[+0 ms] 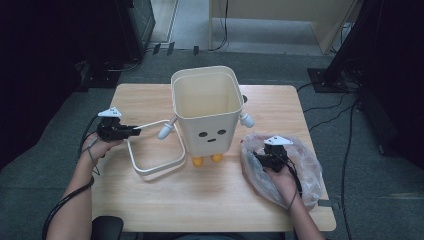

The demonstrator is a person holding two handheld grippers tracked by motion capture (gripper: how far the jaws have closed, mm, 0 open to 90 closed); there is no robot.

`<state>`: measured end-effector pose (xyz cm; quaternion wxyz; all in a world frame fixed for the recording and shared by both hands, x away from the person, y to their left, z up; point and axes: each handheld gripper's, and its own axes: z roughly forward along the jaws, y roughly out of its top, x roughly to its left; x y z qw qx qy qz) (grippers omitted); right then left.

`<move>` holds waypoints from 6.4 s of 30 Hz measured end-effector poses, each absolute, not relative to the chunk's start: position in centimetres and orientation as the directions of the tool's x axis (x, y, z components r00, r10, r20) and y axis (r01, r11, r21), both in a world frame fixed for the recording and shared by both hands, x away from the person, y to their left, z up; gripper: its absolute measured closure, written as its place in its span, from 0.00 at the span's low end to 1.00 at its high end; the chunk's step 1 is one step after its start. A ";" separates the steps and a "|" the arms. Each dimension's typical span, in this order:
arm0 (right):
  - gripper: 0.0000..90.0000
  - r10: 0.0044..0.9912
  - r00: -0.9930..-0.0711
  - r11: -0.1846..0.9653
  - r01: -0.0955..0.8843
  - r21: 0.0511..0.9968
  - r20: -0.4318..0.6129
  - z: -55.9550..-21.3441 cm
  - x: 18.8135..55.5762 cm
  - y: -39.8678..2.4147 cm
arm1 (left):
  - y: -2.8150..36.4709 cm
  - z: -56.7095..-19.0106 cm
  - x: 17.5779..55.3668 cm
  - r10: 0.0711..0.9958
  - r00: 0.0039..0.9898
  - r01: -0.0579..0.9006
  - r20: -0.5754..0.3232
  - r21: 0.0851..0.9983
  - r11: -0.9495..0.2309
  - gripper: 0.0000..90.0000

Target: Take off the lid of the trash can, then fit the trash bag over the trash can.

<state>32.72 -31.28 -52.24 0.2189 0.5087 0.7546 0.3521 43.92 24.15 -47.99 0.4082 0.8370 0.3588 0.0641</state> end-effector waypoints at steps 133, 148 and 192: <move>0.94 0.895 -0.248 -0.144 0.625 0.767 0.370 -43.8 31.0 -36.9 | 21.3 -51.6 43.1 0.774 0.633 0.515 -0.004 0.748 -0.418 0.33; 0.94 0.874 -0.284 -0.167 0.588 0.792 0.395 -37.6 29.5 -37.8 | 21.3 -51.6 43.1 0.774 0.633 0.516 -0.004 0.748 -0.418 0.33; 0.95 0.667 -0.568 -0.168 0.517 0.840 0.483 -23.1 30.3 -33.3 | 21.2 -51.7 43.1 0.778 0.628 0.518 -0.006 0.750 -0.412 0.33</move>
